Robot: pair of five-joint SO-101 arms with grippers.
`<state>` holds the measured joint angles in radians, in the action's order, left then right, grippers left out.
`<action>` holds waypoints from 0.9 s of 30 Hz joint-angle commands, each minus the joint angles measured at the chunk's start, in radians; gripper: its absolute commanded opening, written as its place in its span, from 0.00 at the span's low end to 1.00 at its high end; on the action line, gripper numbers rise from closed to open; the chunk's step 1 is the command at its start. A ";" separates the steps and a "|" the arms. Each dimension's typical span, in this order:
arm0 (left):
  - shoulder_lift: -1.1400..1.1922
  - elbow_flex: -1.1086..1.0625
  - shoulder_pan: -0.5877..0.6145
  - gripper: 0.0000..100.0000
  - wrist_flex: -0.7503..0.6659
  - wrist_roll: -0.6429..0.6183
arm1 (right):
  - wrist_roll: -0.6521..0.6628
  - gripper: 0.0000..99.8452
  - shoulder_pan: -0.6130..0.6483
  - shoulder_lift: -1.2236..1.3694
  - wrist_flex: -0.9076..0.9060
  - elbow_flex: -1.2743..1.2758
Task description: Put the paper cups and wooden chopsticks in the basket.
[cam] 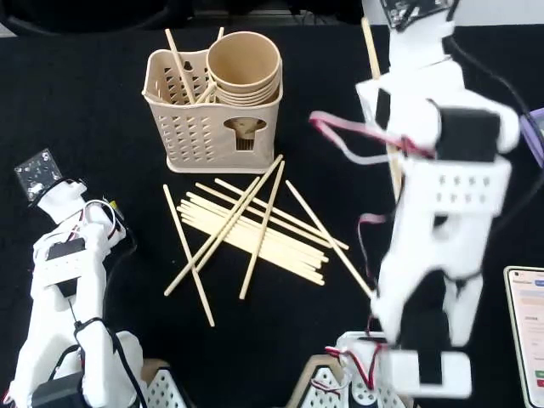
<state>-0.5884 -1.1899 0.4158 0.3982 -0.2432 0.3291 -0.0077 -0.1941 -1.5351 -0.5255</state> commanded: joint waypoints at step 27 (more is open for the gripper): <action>-0.021 0.005 -0.004 0.16 -0.018 -0.011 | -0.338 0.01 0.597 0.045 1.332 0.371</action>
<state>-0.5884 -1.1899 0.4158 0.3982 -0.2432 -0.0084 0.5969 -0.1818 -0.2862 -0.1496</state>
